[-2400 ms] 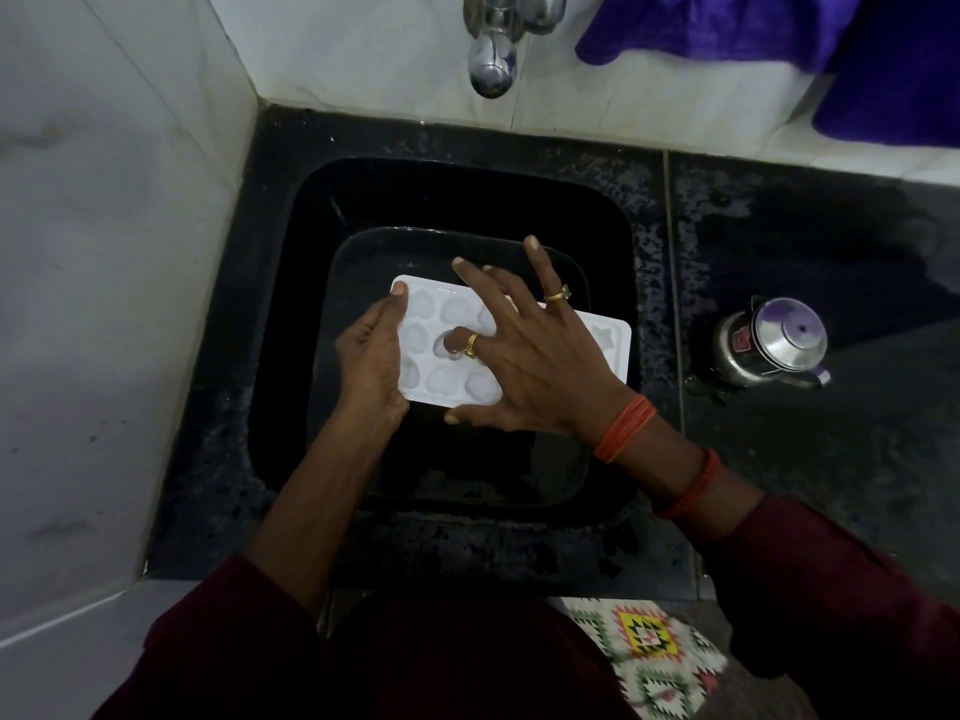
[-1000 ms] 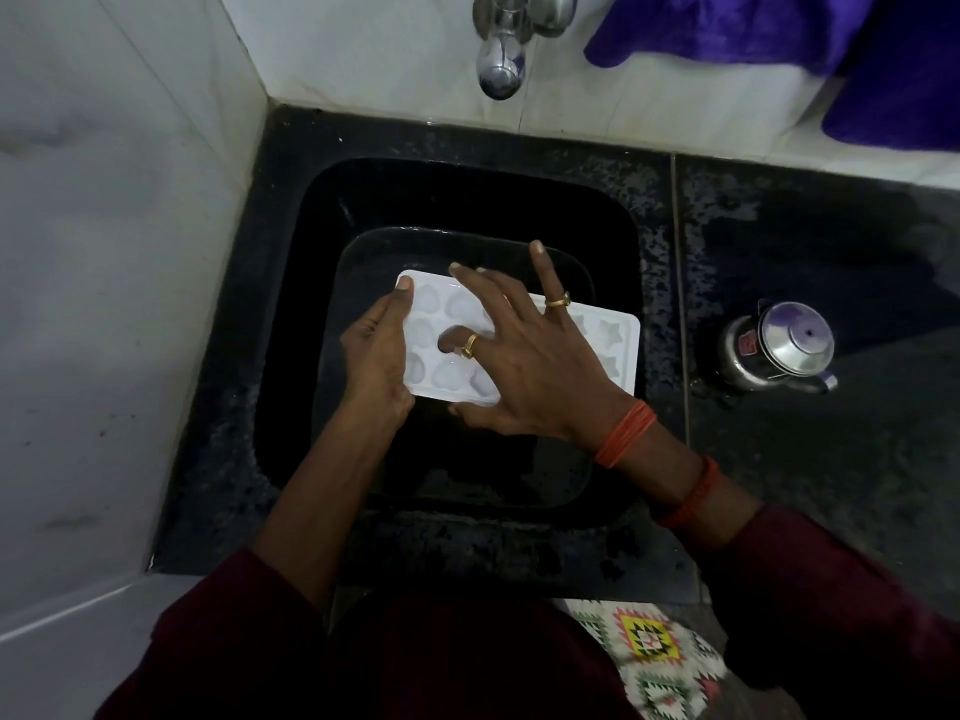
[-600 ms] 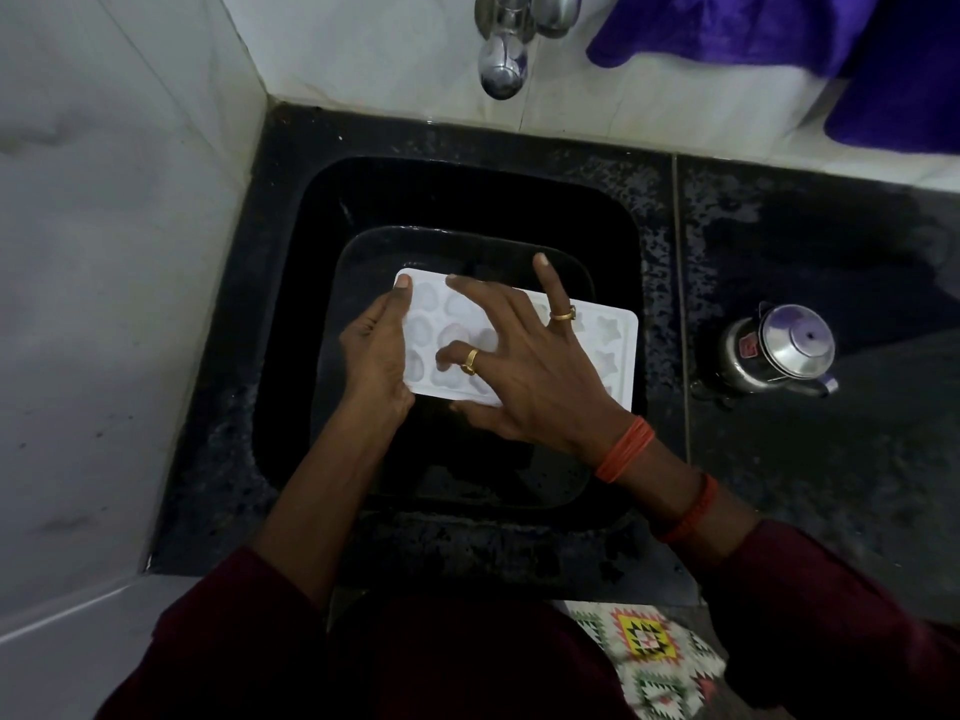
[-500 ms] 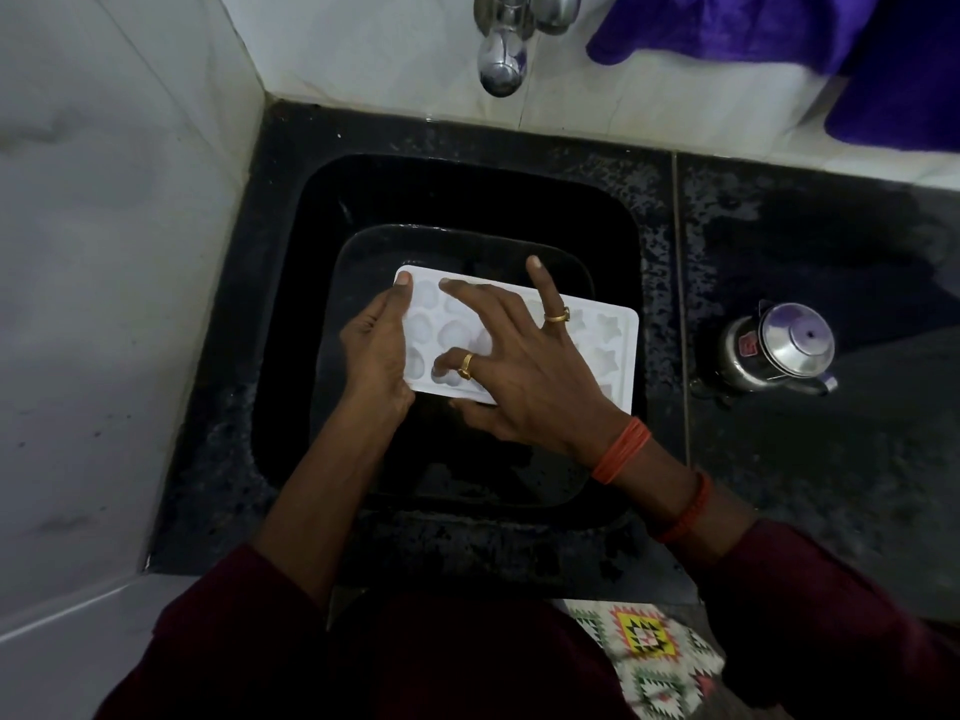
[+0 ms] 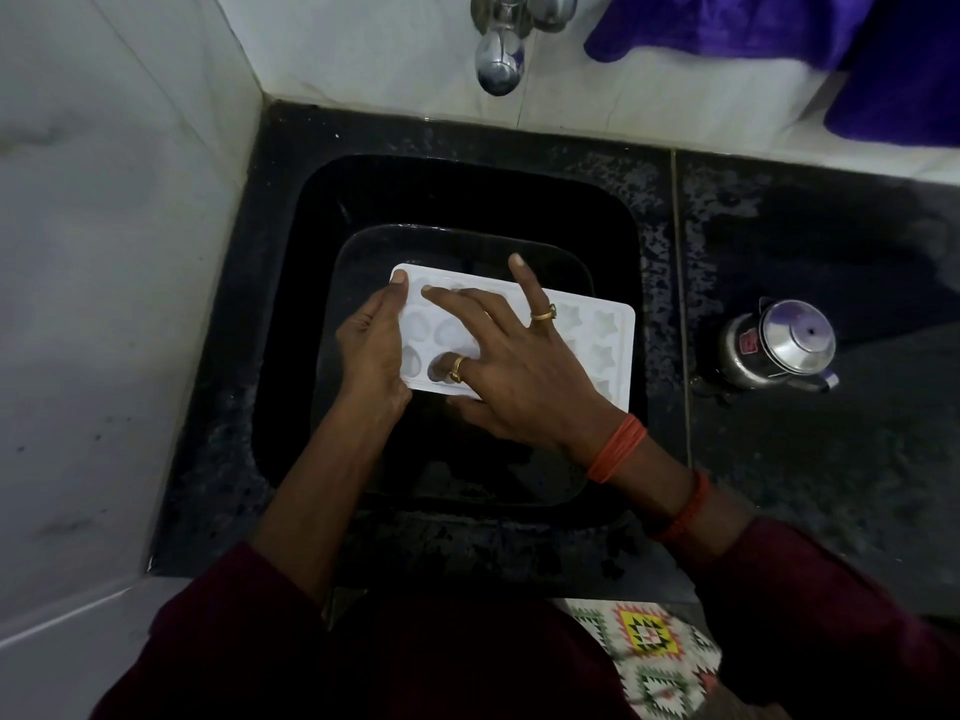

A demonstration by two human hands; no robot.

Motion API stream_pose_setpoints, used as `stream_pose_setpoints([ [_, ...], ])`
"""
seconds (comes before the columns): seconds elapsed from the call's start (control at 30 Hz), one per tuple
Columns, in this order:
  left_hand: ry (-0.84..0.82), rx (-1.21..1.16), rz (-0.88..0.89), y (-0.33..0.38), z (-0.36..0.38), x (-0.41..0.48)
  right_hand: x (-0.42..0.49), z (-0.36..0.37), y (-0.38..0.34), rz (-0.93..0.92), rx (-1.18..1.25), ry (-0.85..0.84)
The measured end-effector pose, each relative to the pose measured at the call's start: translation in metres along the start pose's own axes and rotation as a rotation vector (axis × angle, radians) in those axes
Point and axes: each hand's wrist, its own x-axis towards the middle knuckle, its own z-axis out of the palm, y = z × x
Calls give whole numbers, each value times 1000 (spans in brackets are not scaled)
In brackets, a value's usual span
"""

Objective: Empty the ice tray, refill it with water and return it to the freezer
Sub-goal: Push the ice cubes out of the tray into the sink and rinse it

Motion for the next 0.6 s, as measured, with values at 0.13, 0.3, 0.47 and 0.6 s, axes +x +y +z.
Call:
stream_pose_setpoints([
  [0.13,3,-15,-7,2,1,0,2,-3,2,-10,27,-5],
  [0.3,12,-21,-16,-1,2,0,2,-4,5,-34,-10,-63],
  [0.47,10,-20,7,-1,-1,1,2,-5,6,-35,-62,-61],
  [0.6,12,21,46,1,-1,0,2,-5,7,-17,-105,-53],
])
